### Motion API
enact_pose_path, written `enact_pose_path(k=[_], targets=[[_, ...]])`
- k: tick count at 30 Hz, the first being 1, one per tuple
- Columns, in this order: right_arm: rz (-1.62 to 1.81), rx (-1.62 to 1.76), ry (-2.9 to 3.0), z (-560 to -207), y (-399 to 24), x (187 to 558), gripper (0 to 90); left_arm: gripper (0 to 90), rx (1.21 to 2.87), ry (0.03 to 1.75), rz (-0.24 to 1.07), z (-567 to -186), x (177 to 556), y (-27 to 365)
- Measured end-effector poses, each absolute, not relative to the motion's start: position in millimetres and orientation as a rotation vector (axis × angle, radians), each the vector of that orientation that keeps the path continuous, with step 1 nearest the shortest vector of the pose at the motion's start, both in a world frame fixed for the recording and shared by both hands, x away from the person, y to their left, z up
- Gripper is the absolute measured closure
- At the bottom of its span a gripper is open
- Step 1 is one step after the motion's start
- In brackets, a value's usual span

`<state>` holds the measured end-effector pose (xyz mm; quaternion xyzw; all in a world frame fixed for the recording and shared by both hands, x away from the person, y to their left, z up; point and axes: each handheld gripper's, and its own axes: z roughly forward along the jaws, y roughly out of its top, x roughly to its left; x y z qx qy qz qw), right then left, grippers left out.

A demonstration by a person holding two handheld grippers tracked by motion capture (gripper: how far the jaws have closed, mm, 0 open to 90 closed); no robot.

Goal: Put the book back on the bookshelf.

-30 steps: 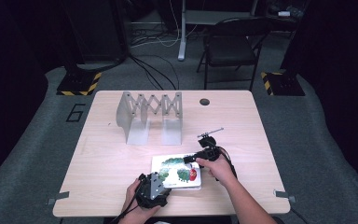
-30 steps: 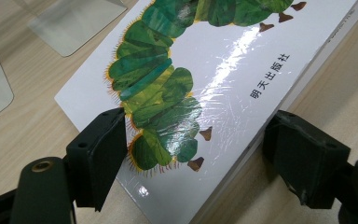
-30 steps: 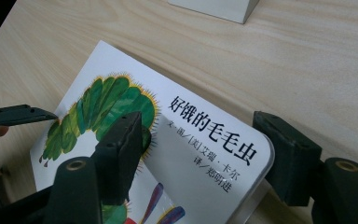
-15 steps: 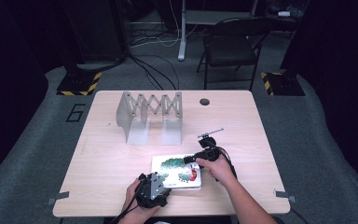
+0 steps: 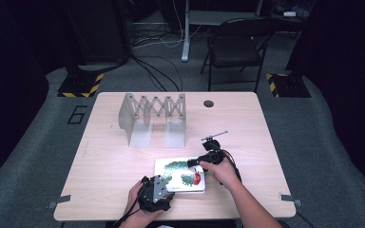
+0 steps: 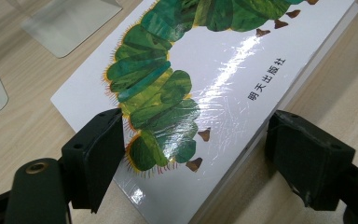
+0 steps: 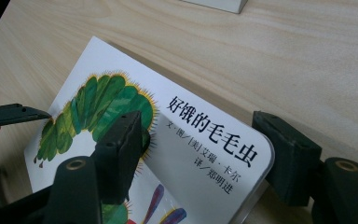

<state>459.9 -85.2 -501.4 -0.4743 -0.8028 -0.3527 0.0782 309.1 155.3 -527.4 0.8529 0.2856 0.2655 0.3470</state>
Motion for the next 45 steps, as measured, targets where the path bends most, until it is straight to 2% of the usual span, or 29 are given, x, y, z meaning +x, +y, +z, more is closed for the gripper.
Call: enact_pose_path(k=[5, 22, 35, 45], targets=[[-1.058, -1.418, -2.406, -502, -85, 460, 34.8, 21.2, 2.224, 0.736, 0.693, -526, 308, 155], [-1.066, -1.428, -2.4, -502, -87, 460, 37.1, 25.7, 2.17, 0.83, 0.539, -504, 311, 175], [-1.066, -1.431, -2.398, -502, -87, 460, 37.1, 27.5, 2.137, 0.912, 0.443, -504, 327, 186], [-1.06, -1.431, -2.397, -502, -87, 460, 37.1, 24.3, 2.136, 0.947, 0.36, -508, 338, 185]])
